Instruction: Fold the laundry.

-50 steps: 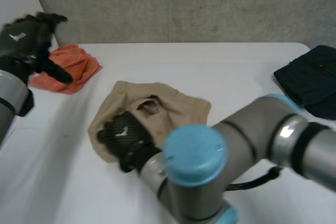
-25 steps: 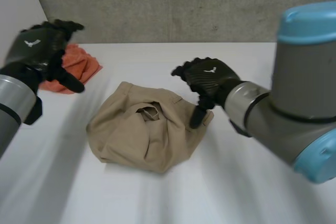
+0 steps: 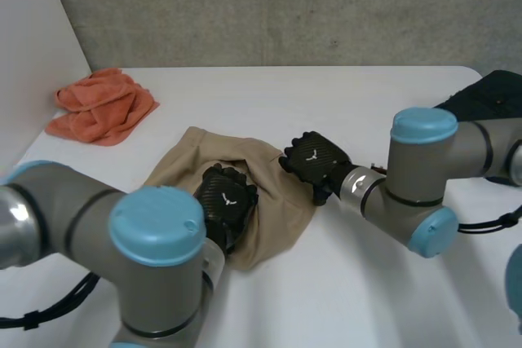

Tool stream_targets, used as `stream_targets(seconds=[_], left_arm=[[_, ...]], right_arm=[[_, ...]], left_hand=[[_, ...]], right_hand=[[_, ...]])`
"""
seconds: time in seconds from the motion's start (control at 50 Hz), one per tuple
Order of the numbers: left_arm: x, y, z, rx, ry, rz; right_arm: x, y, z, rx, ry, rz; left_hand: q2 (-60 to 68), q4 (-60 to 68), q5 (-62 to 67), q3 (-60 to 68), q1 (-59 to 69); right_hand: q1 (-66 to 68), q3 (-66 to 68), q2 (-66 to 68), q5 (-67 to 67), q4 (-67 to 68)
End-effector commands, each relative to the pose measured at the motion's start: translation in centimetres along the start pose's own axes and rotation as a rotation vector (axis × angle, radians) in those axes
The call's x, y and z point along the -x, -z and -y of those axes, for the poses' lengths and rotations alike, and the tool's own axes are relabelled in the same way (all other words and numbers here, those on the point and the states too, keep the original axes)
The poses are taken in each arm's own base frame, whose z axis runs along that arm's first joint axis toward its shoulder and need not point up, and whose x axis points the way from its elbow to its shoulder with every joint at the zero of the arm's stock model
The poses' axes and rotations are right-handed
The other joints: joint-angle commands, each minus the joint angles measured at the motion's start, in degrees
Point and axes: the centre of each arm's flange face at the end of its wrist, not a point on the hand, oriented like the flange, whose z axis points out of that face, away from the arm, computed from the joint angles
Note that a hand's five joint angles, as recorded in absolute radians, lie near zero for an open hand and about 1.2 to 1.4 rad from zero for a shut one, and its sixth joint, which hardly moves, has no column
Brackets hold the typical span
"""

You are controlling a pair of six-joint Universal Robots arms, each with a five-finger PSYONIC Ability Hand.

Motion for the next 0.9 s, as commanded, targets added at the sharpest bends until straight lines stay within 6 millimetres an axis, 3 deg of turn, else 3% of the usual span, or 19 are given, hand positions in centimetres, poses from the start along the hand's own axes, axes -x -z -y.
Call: stream_targets(seconds=[0.02, 0.08, 0.1, 0.12, 0.26, 0.4, 0.46, 0.54, 0.58, 0.66, 0.74, 0.76, 0.84, 0.9], left_arm=[[-0.5, -0.6, -0.2, -0.006, -0.036, 0.034], [-0.2, -0.8, 0.0, -0.019, -0.027, 0.062], [0.2, -1.0, 0.1, -0.027, -0.02, 0.092], [0.5, -0.9, 0.4, -0.035, -0.013, 0.109], [6.2, 0.0, 4.2, -0.189, 0.108, 0.321], [15.0, 3.5, 9.1, -0.421, 0.209, 0.496], [17.4, 5.8, 11.0, -0.512, 0.245, 0.524], [19.2, 8.4, 12.6, -0.579, 0.293, 0.512], [19.6, 9.1, 12.9, -0.59, 0.314, 0.501], [20.2, 8.5, 12.3, -0.558, 0.36, 0.454], [18.1, 4.3, 9.2, -0.399, 0.374, 0.347], [16.9, 2.6, 7.6, -0.321, 0.374, 0.308], [14.7, -0.5, 3.5, -0.127, 0.381, 0.256], [13.3, -1.5, 1.7, -0.042, 0.386, 0.222]], right_arm=[[0.2, -1.1, -0.8, -0.011, 0.047, -0.025], [0.1, -1.0, -0.7, -0.013, 0.054, -0.024], [-0.2, -0.9, -0.4, -0.014, 0.055, -0.034], [-0.4, -0.7, -0.1, -0.019, 0.055, -0.039], [-4.6, 1.8, 4.0, -0.083, -0.044, -0.165], [-10.3, 6.6, 9.9, -0.158, -0.155, -0.349], [-11.6, 8.4, 11.7, -0.179, -0.177, -0.38], [-13.6, 11.6, 14.8, -0.211, -0.232, -0.418], [-13.6, 12.1, 15.2, -0.213, -0.26, -0.405], [-12.5, 11.6, 14.7, -0.162, -0.304, -0.354], [-10.9, 9.6, 12.3, -0.059, -0.345, -0.307], [-9.9, 9.0, 11.3, -0.007, -0.361, -0.285], [-7.1, 7.4, 8.8, 0.119, -0.385, -0.213], [-5.9, 6.5, 7.4, 0.176, -0.407, -0.177]], left_hand=[[21.42, 21.62, 21.55, 21.99, 22.07], [40.8, 41.0, 40.93, 41.36, 41.44], [56.85, 57.05, 56.98, 57.42, 57.5], [62.18, 62.37, 62.31, 62.74, 62.82], [62.38, 62.58, 62.51, 62.94, 63.03], [62.38, 62.58, 62.51, 62.94, 63.03], [62.38, 62.58, 62.51, 62.94, 63.03], [62.38, 62.58, 62.51, 62.94, 63.03], [62.38, 62.58, 62.51, 62.94, 63.03], [62.38, 62.58, 62.51, 62.94, 63.03], [62.38, 62.58, 62.51, 62.94, 63.03], [62.38, 62.58, 62.51, 62.94, 63.03], [62.38, 62.58, 62.51, 62.94, 63.03], [62.38, 62.58, 62.51, 62.94, 63.03]], right_hand=[[14.82, 14.74, 14.68, 14.07, 14.35], [37.5, 37.43, 37.36, 36.75, 37.04], [51.75, 51.68, 51.62, 51.0, 51.29], [51.9, 51.82, 51.76, 51.15, 51.43], [51.9, 51.82, 51.76, 51.15, 51.43], [51.9, 51.82, 51.76, 51.15, 51.43], [51.9, 51.82, 51.76, 51.15, 51.43], [51.9, 51.82, 51.76, 51.15, 51.43], [51.9, 51.82, 51.76, 51.15, 51.43], [51.9, 51.82, 51.76, 51.15, 51.43], [51.9, 51.82, 51.76, 51.15, 51.43], [51.9, 51.82, 51.76, 51.15, 51.43], [51.9, 51.82, 51.76, 51.15, 51.43], [51.9, 51.82, 51.76, 51.15, 51.43]])
